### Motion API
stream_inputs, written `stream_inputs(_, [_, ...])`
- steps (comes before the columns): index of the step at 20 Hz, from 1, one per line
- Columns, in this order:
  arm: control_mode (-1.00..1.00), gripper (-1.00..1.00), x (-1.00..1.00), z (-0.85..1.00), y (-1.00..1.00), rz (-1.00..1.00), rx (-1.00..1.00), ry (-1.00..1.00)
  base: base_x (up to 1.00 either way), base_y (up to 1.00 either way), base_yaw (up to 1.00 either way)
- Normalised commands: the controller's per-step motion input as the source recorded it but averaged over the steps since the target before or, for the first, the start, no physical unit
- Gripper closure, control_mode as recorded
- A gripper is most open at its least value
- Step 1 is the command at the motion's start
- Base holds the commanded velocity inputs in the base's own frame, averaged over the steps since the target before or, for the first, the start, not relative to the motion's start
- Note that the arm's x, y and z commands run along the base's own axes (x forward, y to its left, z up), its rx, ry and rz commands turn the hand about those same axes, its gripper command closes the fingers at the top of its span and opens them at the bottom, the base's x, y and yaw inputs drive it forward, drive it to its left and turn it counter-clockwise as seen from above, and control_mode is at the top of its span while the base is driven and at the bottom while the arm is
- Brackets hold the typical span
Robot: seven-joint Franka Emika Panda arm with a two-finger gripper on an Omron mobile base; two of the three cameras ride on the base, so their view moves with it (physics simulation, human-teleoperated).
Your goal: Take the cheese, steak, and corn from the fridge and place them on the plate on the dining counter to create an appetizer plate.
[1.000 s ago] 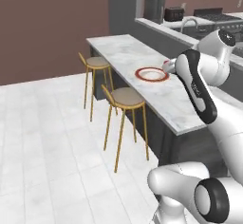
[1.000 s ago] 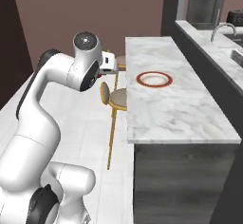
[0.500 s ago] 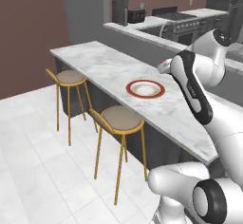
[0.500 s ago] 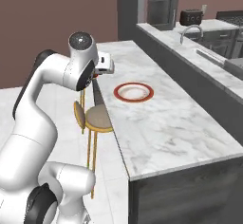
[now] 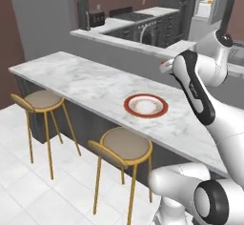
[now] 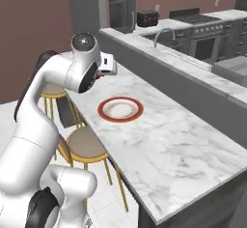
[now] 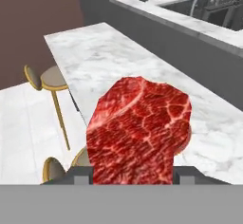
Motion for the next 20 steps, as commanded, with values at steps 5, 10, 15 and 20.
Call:
stream_inputs(5, [1.0, 1.0, 0.0, 0.0, 0.0, 0.0, 0.0, 0.0, 0.47, 0.82, -0.46])
stream_inputs(10, [-1.0, 1.0, 0.0, -0.08, 0.0, -0.07, -0.01, -0.01, 0.19, 0.26, -0.31])
stream_inputs(15, [-1.0, 1.0, 0.0, -0.44, 0.0, -0.22, -0.03, -0.01, 0.0, 0.0, 0.0])
stream_inputs(20, [-1.0, 1.0, 0.1, -0.6, 0.22, -0.03, 0.0, 0.04, 0.0, 0.0, 0.0])
